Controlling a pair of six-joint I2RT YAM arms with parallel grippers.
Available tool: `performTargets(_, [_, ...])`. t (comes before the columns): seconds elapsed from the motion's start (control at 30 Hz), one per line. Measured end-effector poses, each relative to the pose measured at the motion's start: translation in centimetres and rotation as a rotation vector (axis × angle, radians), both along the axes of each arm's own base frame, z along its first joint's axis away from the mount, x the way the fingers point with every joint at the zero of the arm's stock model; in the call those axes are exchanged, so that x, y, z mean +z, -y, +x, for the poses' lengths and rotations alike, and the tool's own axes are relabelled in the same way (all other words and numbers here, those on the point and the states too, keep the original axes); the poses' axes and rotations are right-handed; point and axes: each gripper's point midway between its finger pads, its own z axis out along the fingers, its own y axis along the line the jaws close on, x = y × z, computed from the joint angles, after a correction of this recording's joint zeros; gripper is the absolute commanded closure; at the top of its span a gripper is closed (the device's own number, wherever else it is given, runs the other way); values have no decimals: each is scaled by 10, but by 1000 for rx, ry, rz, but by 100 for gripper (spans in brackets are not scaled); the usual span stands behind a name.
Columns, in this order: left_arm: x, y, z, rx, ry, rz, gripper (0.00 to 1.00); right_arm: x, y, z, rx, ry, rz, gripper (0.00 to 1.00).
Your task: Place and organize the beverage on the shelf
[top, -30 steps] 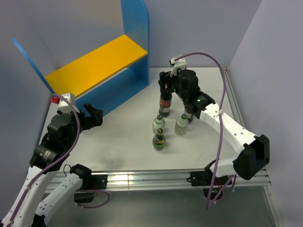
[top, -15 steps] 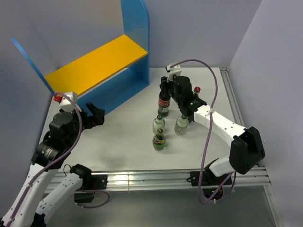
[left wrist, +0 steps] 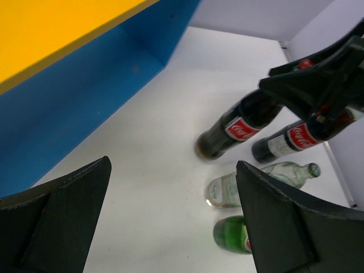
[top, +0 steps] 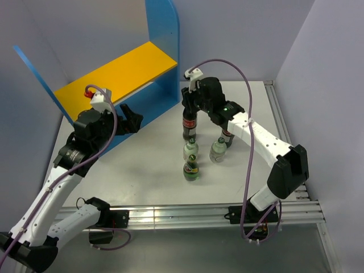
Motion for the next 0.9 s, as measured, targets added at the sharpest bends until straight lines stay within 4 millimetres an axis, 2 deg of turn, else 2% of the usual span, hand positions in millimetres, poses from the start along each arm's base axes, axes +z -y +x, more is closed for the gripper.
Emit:
performTargets(0.13, [16, 18, 12, -63, 47, -30, 1, 17, -15, -7, 64, 2, 0, 100])
performTargets(0.27, [29, 39, 17, -148, 101, -68, 1, 42, -28, -18, 121, 12, 12, 100])
performTargets(0.47, [43, 87, 9, -332, 223, -56, 1, 101, -51, -35, 196, 60, 19, 100])
performTargets(0.53, [40, 104, 0, -391, 263, -42, 1, 119, -60, -46, 229, 80, 22, 100])
performTargets(0.67, [22, 126, -13, -460, 321, 7, 1, 140, -66, -70, 278, 82, 14, 100])
performTargets(0.8, [10, 142, -21, -493, 360, 68, 2, 151, -71, -92, 319, 82, -5, 100])
performTargets(0.9, [9, 150, -25, -491, 388, 104, 2, 148, -74, -104, 338, 82, -42, 100])
